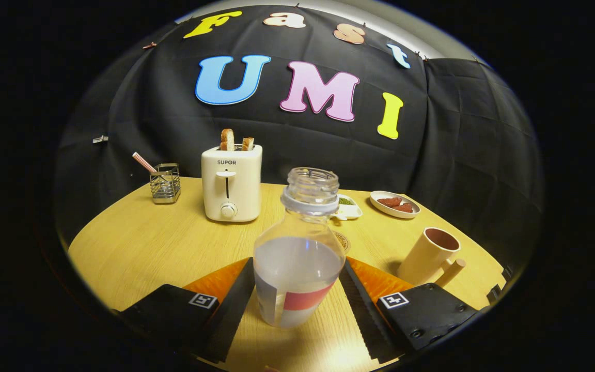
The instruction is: Take the bottle from table, then pour the juice into the cup, finally place the bottle on the coaster
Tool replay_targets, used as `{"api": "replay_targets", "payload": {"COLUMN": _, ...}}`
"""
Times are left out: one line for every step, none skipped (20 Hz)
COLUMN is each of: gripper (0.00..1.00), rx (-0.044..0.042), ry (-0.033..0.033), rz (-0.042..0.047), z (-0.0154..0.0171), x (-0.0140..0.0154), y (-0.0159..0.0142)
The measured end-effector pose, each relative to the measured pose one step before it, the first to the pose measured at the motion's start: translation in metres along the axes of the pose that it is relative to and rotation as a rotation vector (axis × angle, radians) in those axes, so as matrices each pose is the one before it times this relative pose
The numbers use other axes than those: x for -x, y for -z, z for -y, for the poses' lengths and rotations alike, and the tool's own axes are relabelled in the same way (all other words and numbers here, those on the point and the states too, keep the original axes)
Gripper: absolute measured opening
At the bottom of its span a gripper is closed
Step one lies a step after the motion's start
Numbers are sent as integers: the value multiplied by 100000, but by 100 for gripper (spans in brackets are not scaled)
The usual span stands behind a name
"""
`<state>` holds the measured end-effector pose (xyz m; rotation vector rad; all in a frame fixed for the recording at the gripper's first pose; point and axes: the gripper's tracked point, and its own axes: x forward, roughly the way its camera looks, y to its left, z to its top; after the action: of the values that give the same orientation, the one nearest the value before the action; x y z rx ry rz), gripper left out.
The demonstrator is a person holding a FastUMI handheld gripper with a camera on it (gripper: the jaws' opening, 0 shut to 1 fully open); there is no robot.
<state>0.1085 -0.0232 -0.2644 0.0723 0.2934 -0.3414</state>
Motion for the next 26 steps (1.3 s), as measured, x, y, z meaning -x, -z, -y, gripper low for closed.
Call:
{"api": "replay_targets", "payload": {"gripper": 98, "rx": -1061, "ry": 406, "rz": 44, "z": -16, "x": -295, "y": -102}}
{"api": "replay_targets", "payload": {"gripper": 98, "rx": -912, "ry": 31, "rz": -215, "z": -113, "x": -326, "y": 28}}
{"api": "replay_targets", "payload": {"gripper": 97, "rx": 53, "ry": 801, "rz": -589, "z": 76, "x": -328, "y": 121}}
{"api": "replay_targets", "payload": {"gripper": 97, "rx": -213, "ry": -428, "rz": -59, "z": -105, "x": -32, "y": -75}}
{"api": "replay_targets", "payload": {"gripper": 90, "rx": -396, "ry": -308, "rz": 165, "z": -148, "x": 73, "y": -218}}
{"api": "replay_targets", "payload": {"gripper": 84, "rx": 152, "ry": 368, "rz": 1386, "z": 47, "x": -80, "y": -323}}
{"api": "replay_targets", "payload": {"gripper": 83, "rx": -344, "ry": 476, "rz": 392, "z": 154, "x": -74, "y": -159}}
{"api": "replay_targets", "payload": {"gripper": 83, "rx": -1226, "ry": 10, "rz": -729, "z": 122, "x": -17, "y": 37}}
{"api": "replay_targets", "payload": {"gripper": 82, "rx": -1410, "ry": 43, "rz": -547, "z": 8, "x": -168, "y": 83}}
{"api": "replay_targets", "payload": {"gripper": 81, "rx": -1460, "ry": -810, "rz": -558, "z": -17, "x": -40, "y": 94}}
{"api": "replay_targets", "payload": {"gripper": 80, "rx": -867, "ry": -183, "rz": -292, "z": 53, "x": -258, "y": -125}}
{"api": "replay_targets", "payload": {"gripper": 78, "rx": -658, "ry": -957, "rz": -238, "z": -177, "x": -72, "y": -127}}
{"api": "replay_targets", "payload": {"gripper": 78, "rx": -625, "ry": -1478, "rz": -503, "z": -101, "x": -66, "y": -11}}
{"api": "replay_targets", "payload": {"gripper": 77, "rx": -400, "ry": -554, "rz": -328, "z": 84, "x": -271, "y": -107}}
{"api": "replay_targets", "payload": {"gripper": 76, "rx": -204, "ry": 554, "rz": -861, "z": 333, "x": 149, "y": 150}}
{"api": "replay_targets", "payload": {"gripper": 75, "rx": 315, "ry": 1097, "rz": -547, "z": 512, "x": 91, "y": 21}}
{"api": "replay_targets", "payload": {"gripper": 74, "rx": 176, "ry": 109, "rz": -749, "z": 216, "x": -110, "y": -129}}
{"api": "replay_targets", "payload": {"gripper": 74, "rx": 126, "ry": 102, "rz": -551, "z": 66, "x": 46, "y": -303}}
{"api": "replay_targets", "payload": {"gripper": 73, "rx": -324, "ry": 227, "rz": -180, "z": -28, "x": 234, "y": -435}}
{"api": "replay_targets", "payload": {"gripper": 73, "rx": -271, "ry": 575, "rz": -215, "z": 115, "x": 94, "y": -387}}
{"api": "replay_targets", "payload": {"gripper": 74, "rx": -826, "ry": 306, "rz": -283, "z": 139, "x": 95, "y": -429}}
{"api": "replay_targets", "payload": {"gripper": 74, "rx": -1577, "ry": -113, "rz": -55, "z": -76, "x": 85, "y": -441}}
{"api": "replay_targets", "payload": {"gripper": 74, "rx": -2082, "ry": 89, "rz": 63, "z": 97, "x": 175, "y": -532}}
{"api": "replay_targets", "payload": {"gripper": 73, "rx": -2747, "ry": -251, "rz": 520, "z": -62, "x": 245, "y": -759}}
{"api": "replay_targets", "payload": {"gripper": 73, "rx": -3650, "ry": -434, "rz": 42, "z": -36, "x": 100, "y": -636}}
{"api": "replay_targets", "payload": {"gripper": 74, "rx": -4304, "ry": -886, "rz": 302, "z": -106, "x": 225, "y": -584}}
